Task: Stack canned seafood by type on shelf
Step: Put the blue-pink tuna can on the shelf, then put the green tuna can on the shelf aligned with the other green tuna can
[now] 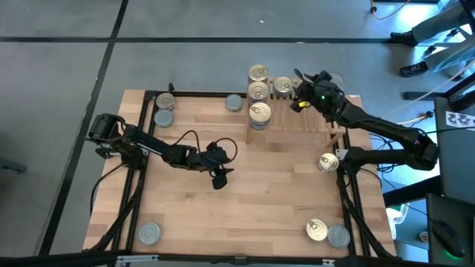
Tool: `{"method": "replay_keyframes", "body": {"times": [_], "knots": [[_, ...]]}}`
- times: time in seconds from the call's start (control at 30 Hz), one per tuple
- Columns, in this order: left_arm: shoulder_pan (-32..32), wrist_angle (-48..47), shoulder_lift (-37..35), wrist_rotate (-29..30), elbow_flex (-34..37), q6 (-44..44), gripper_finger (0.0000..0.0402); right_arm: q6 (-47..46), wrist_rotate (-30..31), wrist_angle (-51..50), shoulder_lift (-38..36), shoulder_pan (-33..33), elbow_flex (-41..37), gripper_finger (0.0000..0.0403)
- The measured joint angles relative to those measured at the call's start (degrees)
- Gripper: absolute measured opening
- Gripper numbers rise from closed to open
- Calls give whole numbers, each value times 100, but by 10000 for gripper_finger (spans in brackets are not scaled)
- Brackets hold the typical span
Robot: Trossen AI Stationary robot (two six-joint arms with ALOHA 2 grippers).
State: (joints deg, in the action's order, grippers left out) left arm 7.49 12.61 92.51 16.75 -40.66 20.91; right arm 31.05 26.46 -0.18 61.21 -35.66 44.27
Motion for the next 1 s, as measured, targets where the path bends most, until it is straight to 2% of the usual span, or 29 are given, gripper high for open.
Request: {"method": "replay_keyframes", "body": {"times": [0.07,0.3,0.53,0.73,0.9,1.0], "knots": [[-3,1,0,1,0,0,198,172,205,-61,53,-51,0,293],[-3,1,0,39,-2,0,198,266,351,-211,482,-87,-2,293],[1,1,0,42,-2,2,198,177,123,140,812,-70,4,293],[1,1,0,40,-2,-2,198,196,46,306,774,-62,-2,293],[1,-1,0,42,-2,-60,198,215,795,33,196,515,-2,293],[1,-122,-74,42,-2,-129,198,-204,993,-513,-337,1268,-2,293]]}}
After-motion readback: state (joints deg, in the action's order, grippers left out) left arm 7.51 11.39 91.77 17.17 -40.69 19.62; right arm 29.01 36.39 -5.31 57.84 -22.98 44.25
